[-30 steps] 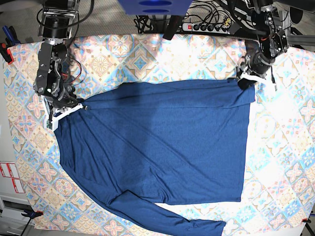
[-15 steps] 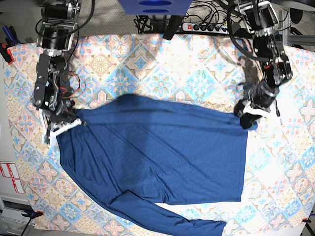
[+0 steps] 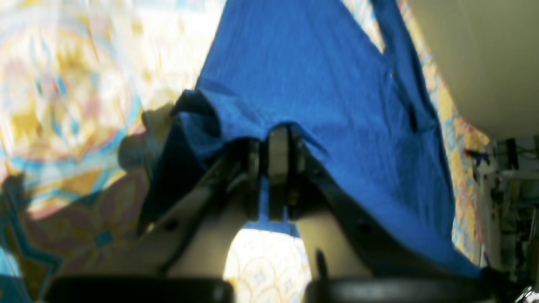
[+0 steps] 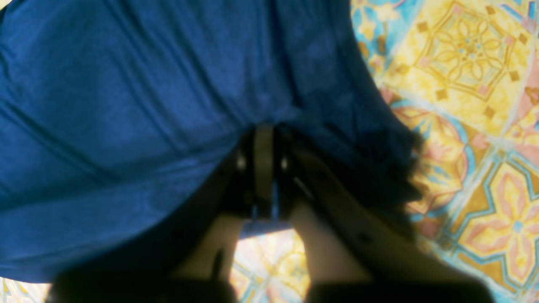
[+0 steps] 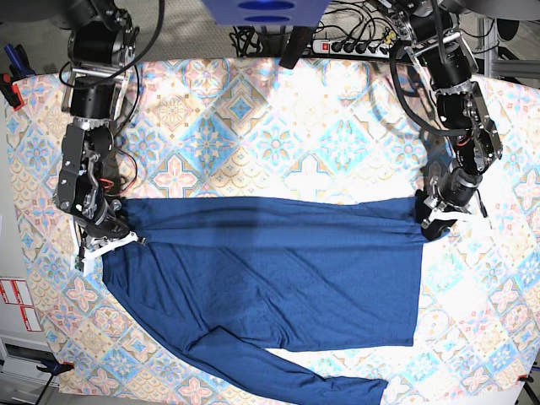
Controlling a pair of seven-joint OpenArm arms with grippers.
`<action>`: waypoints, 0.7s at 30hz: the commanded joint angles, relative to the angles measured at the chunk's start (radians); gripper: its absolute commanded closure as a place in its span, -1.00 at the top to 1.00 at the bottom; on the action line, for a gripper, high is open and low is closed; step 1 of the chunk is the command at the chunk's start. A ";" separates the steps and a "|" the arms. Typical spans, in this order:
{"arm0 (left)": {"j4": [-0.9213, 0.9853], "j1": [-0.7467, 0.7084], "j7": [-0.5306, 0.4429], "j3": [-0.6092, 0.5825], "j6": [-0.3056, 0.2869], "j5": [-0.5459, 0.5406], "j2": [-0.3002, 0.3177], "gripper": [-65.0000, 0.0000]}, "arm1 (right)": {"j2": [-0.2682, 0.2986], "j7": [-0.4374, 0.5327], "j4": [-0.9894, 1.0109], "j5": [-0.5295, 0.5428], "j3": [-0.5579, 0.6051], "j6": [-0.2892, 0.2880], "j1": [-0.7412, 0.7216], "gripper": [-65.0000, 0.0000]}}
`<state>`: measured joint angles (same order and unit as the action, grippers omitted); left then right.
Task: Fold the T-shirt properly
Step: 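Drag the held shoulders with both grippers toward the hem, folding the shirt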
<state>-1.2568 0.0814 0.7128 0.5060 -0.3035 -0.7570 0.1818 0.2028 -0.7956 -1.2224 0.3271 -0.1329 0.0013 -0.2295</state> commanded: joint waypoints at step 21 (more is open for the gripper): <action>0.055 0.027 0.103 0.006 0.017 -0.005 0.031 0.13 | 0.067 0.028 0.006 0.005 -0.006 -0.001 0.026 -0.43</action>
<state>-1.1851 0.0898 0.8307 0.5079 -0.2752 -0.7403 0.1951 0.2588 -0.7895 -1.1900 0.3210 -0.1383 0.0113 -0.1761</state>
